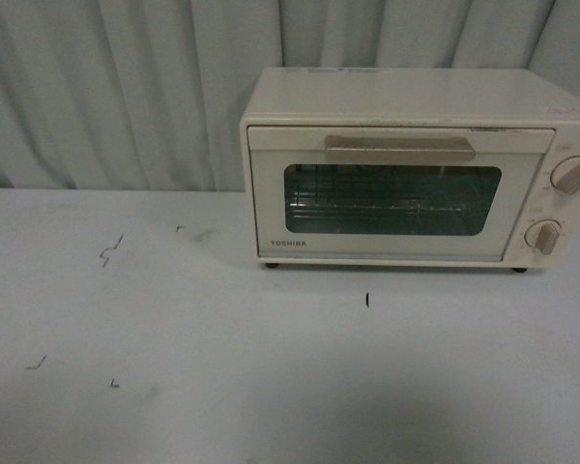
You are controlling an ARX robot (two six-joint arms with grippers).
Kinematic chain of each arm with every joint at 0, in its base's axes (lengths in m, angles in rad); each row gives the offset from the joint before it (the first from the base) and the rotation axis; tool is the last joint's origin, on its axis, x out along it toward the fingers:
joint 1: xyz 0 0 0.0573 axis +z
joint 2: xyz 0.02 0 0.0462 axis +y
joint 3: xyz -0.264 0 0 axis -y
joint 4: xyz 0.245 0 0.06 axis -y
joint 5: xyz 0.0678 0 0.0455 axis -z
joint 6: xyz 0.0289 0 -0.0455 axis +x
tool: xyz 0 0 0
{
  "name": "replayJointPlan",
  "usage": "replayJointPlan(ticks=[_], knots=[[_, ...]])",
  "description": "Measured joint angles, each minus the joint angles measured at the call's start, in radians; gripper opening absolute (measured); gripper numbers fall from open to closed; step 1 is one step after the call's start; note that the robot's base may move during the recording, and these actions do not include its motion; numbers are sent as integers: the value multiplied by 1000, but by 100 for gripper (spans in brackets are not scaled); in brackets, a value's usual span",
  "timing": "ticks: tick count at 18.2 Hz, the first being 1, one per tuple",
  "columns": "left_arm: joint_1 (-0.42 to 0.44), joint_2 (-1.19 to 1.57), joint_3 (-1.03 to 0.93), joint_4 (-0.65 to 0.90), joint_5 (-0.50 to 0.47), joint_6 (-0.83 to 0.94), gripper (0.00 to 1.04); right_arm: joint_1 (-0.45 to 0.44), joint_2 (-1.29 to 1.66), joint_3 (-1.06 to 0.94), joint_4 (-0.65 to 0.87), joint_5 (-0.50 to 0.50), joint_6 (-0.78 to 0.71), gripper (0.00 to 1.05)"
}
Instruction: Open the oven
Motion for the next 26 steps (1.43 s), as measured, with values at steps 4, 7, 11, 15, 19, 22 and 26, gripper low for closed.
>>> replayJointPlan(ticks=[4, 7, 11, 15, 19, 22, 26], knots=[[0, 0, 0, 0, 0, 0, 98, 0, 0, 0, -1, 0, 0, 98], [0, 0, 0, -3, 0, 0, 98, 0, 1, 0, -2, 0, 0, 98], [0, 0, 0, -1, 0, 0, 98, 0, 0, 0, 0, 0, 0, 98], [0, 0, 0, -1, 0, 0, 98, 0, 0, 0, 0, 0, 0, 98], [-4, 89, 78, -218, -27, -51, 98, 0, 0, 0, 0, 0, 0, 98], [31, 253, 219, -405, 15, -139, 98, 0, 0, 0, 0, 0, 0, 98], [67, 285, 376, -412, 80, -206, 98, 0, 0, 0, 0, 0, 0, 98]])
